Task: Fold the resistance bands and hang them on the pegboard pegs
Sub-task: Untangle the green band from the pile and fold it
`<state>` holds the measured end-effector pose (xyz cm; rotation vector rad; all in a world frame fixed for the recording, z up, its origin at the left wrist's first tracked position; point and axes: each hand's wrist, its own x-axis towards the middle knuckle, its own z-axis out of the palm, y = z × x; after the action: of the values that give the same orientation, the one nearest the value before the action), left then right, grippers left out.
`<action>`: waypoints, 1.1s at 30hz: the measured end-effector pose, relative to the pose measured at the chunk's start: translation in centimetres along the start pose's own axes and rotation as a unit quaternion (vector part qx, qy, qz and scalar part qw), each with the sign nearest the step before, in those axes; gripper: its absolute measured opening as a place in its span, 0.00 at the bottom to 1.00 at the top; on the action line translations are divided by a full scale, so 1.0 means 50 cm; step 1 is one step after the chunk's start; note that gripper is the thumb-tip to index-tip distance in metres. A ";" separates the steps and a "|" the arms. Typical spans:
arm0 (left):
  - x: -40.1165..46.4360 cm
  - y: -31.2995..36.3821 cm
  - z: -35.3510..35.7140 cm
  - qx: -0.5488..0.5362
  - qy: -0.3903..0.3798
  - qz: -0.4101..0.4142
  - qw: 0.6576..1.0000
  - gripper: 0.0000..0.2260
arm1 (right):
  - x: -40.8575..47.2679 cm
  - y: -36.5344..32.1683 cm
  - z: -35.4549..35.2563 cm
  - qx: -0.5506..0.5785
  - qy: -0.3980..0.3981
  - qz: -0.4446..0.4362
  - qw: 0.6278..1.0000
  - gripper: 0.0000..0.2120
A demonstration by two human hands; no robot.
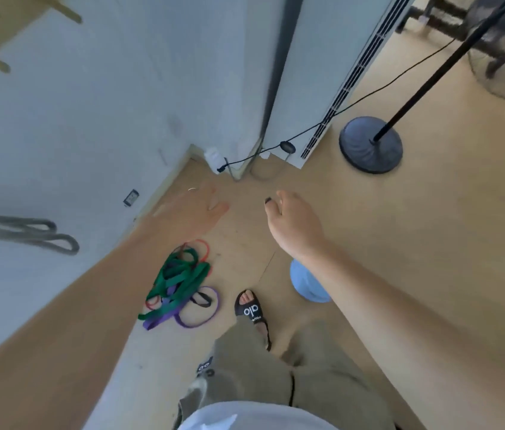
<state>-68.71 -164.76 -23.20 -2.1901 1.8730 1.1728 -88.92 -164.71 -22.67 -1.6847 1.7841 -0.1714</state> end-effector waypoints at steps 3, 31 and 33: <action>0.013 -0.014 -0.022 -0.026 0.008 -0.036 0.999 0.27 | 0.063 -0.037 -0.009 -0.029 -0.037 -0.035 0.998 0.13; 0.357 -0.403 0.472 -0.310 0.127 -0.463 0.821 0.20 | 0.646 -0.016 0.731 -0.322 -0.438 -0.344 0.766 0.21; 0.403 -0.442 0.577 -0.311 0.122 -0.462 0.822 0.18 | 0.669 0.043 0.830 -0.333 -0.447 -0.356 0.750 0.21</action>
<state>-64.67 -161.84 -64.47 -3.0588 0.1837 1.3622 -66.33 -181.20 -68.12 -2.2834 0.4078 0.9158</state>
